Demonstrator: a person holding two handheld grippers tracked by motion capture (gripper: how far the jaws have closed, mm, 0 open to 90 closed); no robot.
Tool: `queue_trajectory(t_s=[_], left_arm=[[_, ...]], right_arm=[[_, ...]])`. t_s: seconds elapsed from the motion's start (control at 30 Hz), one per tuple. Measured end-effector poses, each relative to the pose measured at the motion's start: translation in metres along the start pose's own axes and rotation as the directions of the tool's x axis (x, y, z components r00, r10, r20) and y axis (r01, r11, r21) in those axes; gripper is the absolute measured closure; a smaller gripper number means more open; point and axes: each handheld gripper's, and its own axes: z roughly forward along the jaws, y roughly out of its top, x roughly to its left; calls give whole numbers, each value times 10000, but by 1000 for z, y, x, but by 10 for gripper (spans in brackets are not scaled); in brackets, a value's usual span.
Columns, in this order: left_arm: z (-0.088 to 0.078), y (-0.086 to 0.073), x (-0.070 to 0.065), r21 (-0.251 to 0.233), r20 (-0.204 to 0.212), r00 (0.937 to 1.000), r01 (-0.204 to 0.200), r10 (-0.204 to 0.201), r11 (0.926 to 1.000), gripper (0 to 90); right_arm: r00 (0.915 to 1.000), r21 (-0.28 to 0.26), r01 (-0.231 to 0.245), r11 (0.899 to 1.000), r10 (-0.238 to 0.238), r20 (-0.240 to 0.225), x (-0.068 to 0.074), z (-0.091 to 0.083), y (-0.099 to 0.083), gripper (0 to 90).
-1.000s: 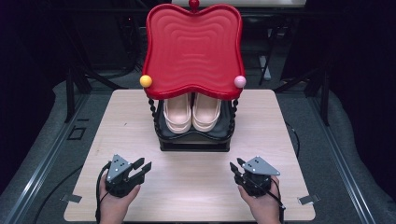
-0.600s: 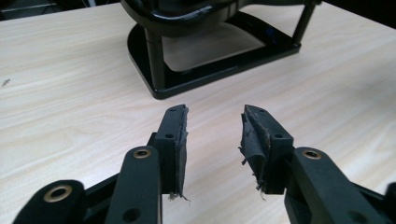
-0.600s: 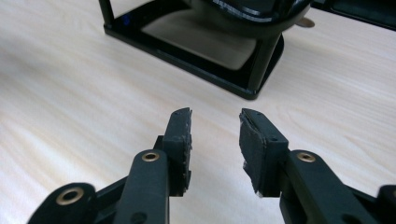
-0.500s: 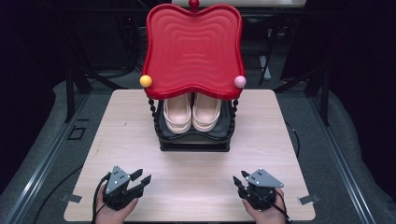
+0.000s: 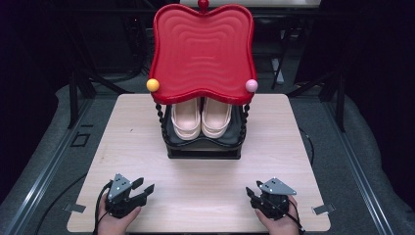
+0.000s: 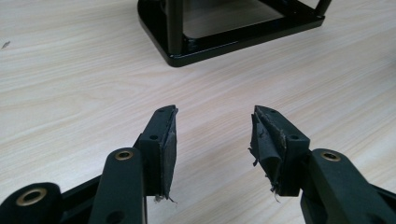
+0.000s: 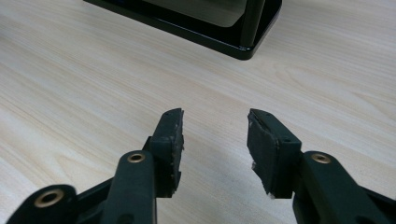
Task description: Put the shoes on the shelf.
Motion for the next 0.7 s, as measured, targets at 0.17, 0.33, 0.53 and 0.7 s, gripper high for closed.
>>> queue_trajectory(t_s=[0.17, 0.33, 0.53, 0.7], left_arm=[[0, -6, 4, 57, 75, 9995, 298, -299, 9995, 480], [3, -7, 6, 164, 171, 9988, 445, -448, 9989, 472], [5, -9, 9, 188, 351, 9961, 797, -803, 9966, 472], [8, -10, 9, 237, 421, 9945, 952, -961, 9952, 472]], right_arm=[[9999, -131, -116, 9998, 116, 17, -1, 7, -3, 516], [9999, -101, 45, 9999, -46, -104, 1, 11, -5, 496], [9999, -90, -87, 9999, 86, -142, -1, 12, -6, 486], [9997, -158, -228, 9996, 227, -104, -4, 14, -7, 483]])
